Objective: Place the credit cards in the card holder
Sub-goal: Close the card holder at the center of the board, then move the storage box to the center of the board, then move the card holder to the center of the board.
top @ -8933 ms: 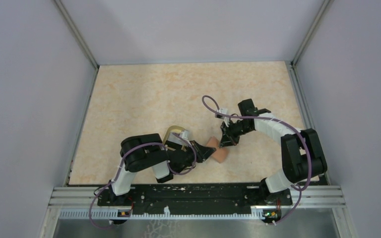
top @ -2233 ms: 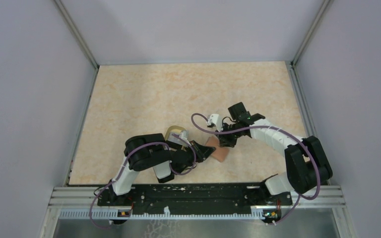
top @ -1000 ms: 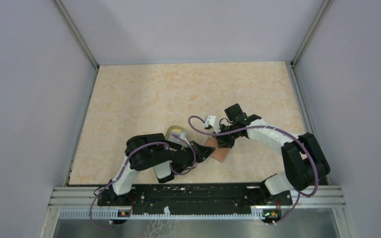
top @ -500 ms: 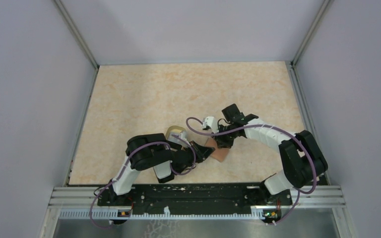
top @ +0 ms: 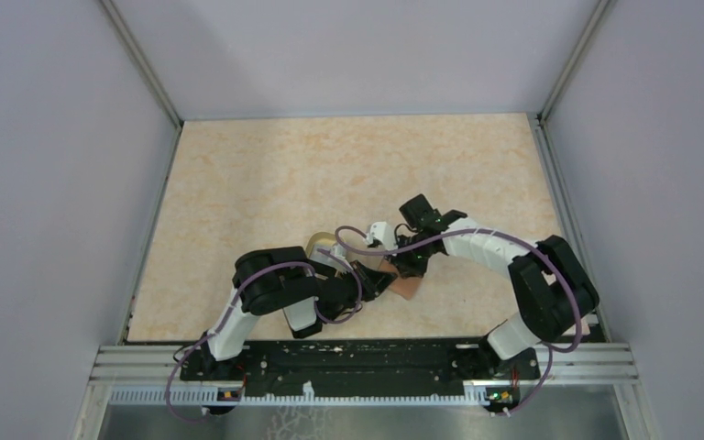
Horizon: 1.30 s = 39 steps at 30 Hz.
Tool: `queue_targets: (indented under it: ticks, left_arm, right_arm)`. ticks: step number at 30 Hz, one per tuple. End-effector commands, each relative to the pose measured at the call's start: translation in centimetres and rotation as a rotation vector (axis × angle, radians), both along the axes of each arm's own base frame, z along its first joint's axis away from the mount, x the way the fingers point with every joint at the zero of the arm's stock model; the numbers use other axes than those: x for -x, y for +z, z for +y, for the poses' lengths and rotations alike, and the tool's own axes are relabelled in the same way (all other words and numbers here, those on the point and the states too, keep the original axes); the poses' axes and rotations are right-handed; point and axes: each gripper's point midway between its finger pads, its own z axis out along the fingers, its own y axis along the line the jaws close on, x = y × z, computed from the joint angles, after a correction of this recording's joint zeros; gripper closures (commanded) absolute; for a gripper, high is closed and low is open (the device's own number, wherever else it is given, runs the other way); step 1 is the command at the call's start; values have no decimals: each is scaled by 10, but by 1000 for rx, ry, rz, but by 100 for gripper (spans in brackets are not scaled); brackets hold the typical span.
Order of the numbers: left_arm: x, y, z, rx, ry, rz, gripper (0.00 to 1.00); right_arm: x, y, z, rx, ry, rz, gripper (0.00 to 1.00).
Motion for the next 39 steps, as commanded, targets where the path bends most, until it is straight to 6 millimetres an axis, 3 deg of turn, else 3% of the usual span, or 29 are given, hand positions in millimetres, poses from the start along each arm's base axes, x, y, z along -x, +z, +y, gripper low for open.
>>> queue_targets:
  ticks: [1, 5, 6, 9, 11, 15, 19, 22, 25, 28, 29, 30, 35, 39]
  left_arm:
    - [-2, 40, -21, 108, -35, -110, 100]
    - [-1, 40, -18, 108, -36, -111, 100]
    - [-1, 40, -17, 108, -34, -114, 100]
    - [0, 39, -11, 95, -29, -128, 100]
    - [0, 45, -8, 95, -26, -152, 100]
    - [-6, 52, -16, 70, -43, -173, 100]
    - [-20, 47, -47, 25, -142, -109, 99]
    - [-31, 39, -66, -62, -207, -65, 83]
    - [-45, 37, -66, -192, -210, -84, 57]
    - [-62, 57, -61, -321, -206, -154, 39]
    - [-66, 67, -58, -368, -202, -187, 27]
    - [-70, 78, -55, -418, -197, -227, 4]
    - [-77, 134, -21, -604, -161, -380, 1]
    - [-66, 158, 1, -641, -177, -487, 1]
  right_arm:
    - [32, -30, 5, 37, 69, 122, 100]
    - [14, -16, 7, 3, -2, 89, 100]
    - [8, -3, 10, -46, -18, 79, 95]
    - [-6, 46, 9, -181, -27, -32, 66]
    - [-9, 78, 4, -267, -31, -131, 52]
    - [-24, 131, -23, -394, -98, -303, 40]
    - [-45, 154, -50, -429, -234, -426, 29]
    - [-57, 164, -64, -428, -336, -481, 17]
    - [-69, 179, -75, -441, -458, -520, 5]
    - [-78, 195, -87, -473, -595, -560, 1]
    - [-80, 200, -91, -494, -650, -566, 1]
    - [-82, 206, -95, -508, -694, -582, 1]
    - [-75, 237, -99, -616, -750, -676, 2]
    - [-72, 218, -92, -571, -693, -602, 3]
